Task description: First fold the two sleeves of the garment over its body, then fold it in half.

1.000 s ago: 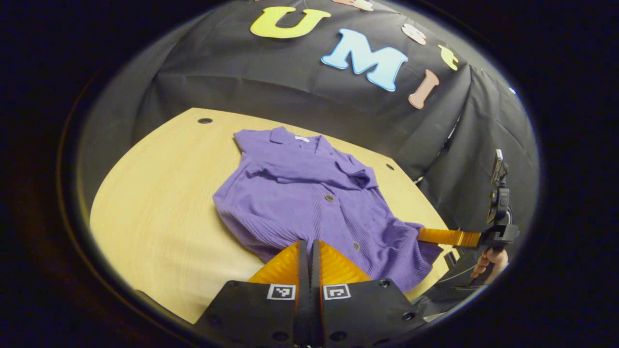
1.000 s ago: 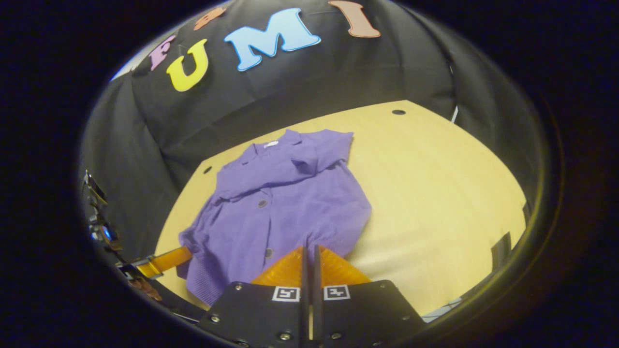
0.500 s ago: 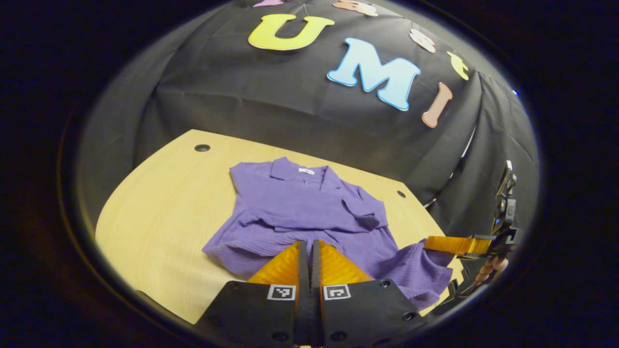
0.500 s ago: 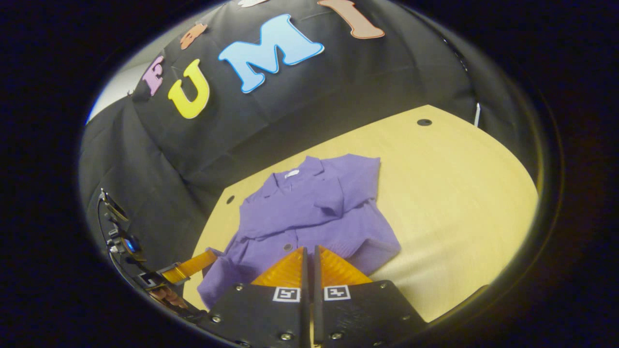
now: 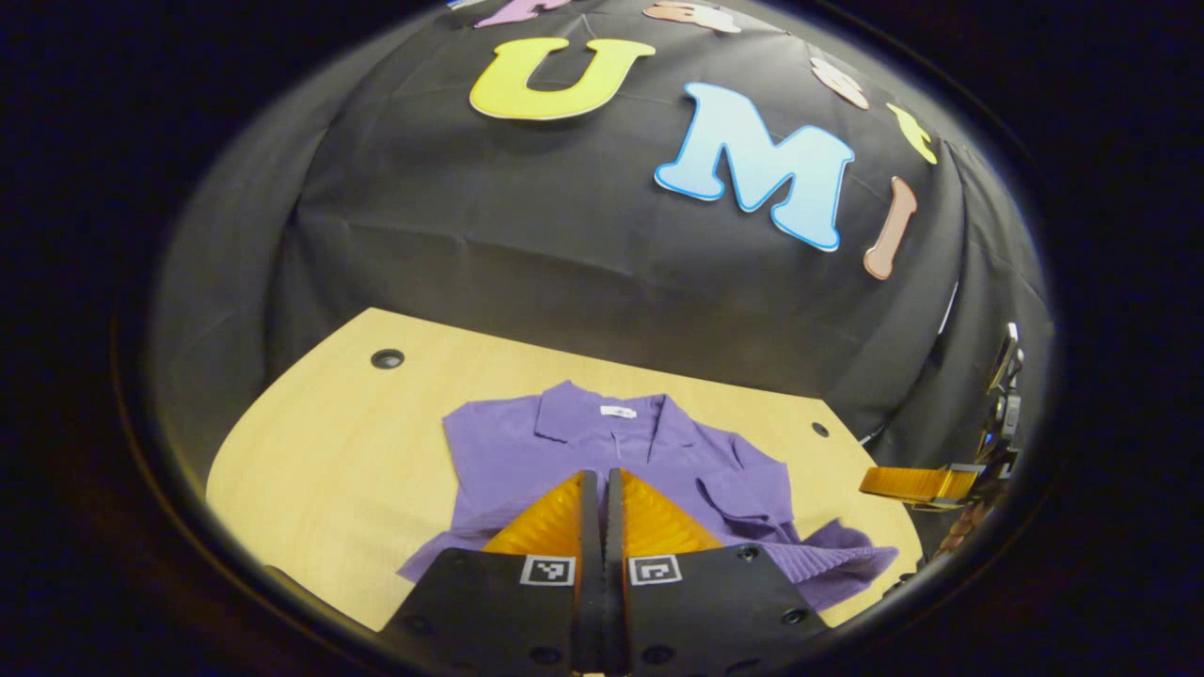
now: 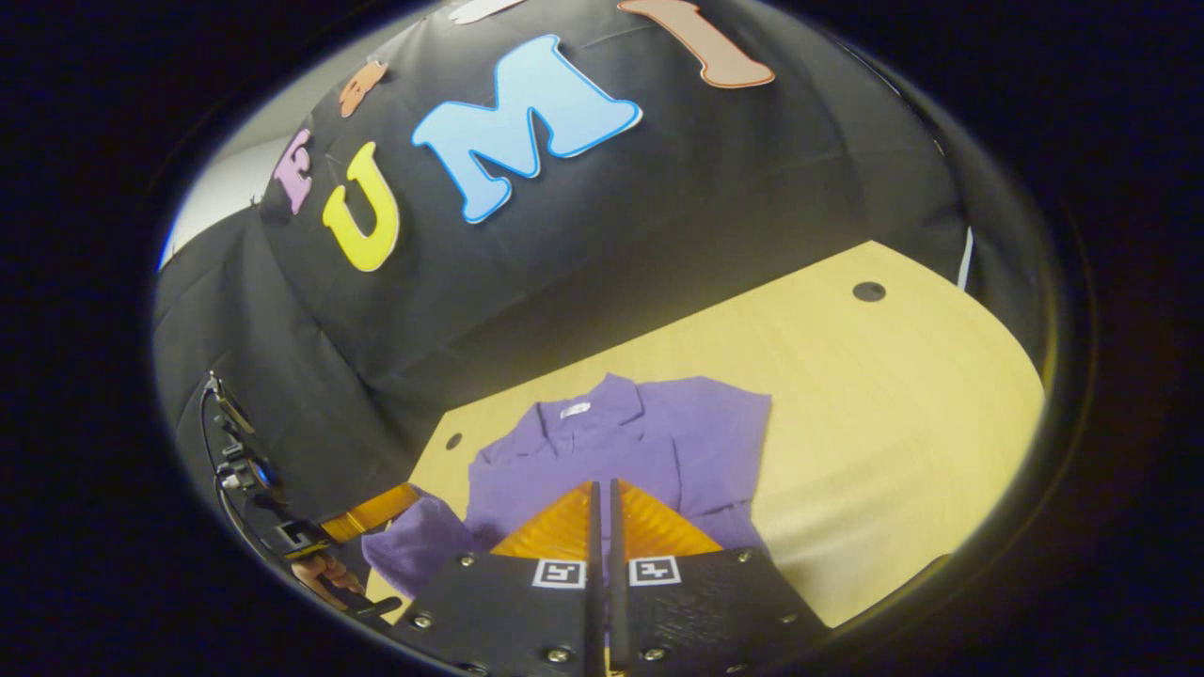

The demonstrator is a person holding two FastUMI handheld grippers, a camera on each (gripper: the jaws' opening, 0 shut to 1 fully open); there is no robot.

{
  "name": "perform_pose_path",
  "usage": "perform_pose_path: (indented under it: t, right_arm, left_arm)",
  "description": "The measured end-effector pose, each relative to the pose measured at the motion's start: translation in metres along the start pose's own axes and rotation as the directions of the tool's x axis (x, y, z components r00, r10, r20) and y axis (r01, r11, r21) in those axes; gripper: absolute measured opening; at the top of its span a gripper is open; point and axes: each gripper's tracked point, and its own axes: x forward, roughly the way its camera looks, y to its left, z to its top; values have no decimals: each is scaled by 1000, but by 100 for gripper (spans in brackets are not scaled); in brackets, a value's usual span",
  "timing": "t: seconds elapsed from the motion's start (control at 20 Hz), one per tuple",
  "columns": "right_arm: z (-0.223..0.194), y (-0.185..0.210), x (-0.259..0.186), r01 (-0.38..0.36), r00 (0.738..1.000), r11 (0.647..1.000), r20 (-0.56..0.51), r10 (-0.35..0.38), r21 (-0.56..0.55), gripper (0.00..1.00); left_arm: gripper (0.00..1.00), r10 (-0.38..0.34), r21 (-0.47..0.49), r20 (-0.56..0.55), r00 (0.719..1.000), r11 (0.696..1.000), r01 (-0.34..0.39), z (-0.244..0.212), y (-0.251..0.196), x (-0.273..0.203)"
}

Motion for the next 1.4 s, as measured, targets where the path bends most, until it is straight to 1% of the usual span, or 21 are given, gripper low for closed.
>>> perform_pose_path:
  t: [0.05, 0.1, 0.2, 0.3, 0.5, 0.75, 0.85, 1.0, 1.15, 1.25, 1.3, 1.35, 1.4]
  right_arm:
    - [5, -3, 7, 0, 1000, 1000, -1, 0, 3, 0]
    - [8, -6, 13, 4, 1000, 1000, -5, -4, 8, 2]
    - [14, -11, 25, 11, 1000, 1000, -10, -11, 13, 2]
    - [16, -15, 38, 22, 1000, 1000, -19, -22, 1, 2]
    - [23, -18, 65, 31, 999, 999, -28, -32, -19, 2]
    - [47, -22, 96, 67, 998, 995, -14, -68, -74, 2]
    - [53, -29, 107, 94, 996, 990, 4, -94, -107, 2]
    - [64, -44, 123, 162, 987, 971, 51, -155, -174, 2]
    - [71, -58, 131, 232, 972, 946, 96, -215, -227, 2]
    - [70, -61, 133, 249, 968, 938, 103, -230, -241, 2]
    - [69, -63, 133, 257, 966, 934, 105, -237, -247, 2]
    - [70, -63, 135, 262, 964, 931, 106, -243, -254, 4]
    - [69, -64, 135, 266, 963, 928, 106, -246, -262, 10]
  left_arm:
    - [7, 3, 19, 23, 1000, 1000, -3, 14, 0, 11]
    - [7, 0, 36, 68, 998, 999, -2, 35, -2, 22]
    - [6, -3, 54, 92, 996, 999, -2, 62, -1, 46]
    - [6, -1, 71, 81, 997, 997, -4, 71, 1, 70]
    - [6, 3, 130, 51, 999, 991, -10, 63, 4, 111]
    - [6, 5, 150, 61, 998, 989, -14, 60, 3, 141]
    - [6, 20, 147, 87, 996, 989, -33, 62, 5, 149]
    - [6, 48, 114, 148, 988, 991, -66, 70, 13, 157]
    - [6, 80, 119, 154, 985, 988, -99, 65, 19, 162]
    - [7, 97, 135, 151, 984, 984, -117, 63, 23, 164]
    - [6, 94, 140, 149, 984, 983, -115, 61, 22, 165]
    - [7, 92, 144, 151, 984, 983, -114, 60, 21, 164]
    - [6, 90, 152, 146, 985, 982, -112, 59, 20, 163]
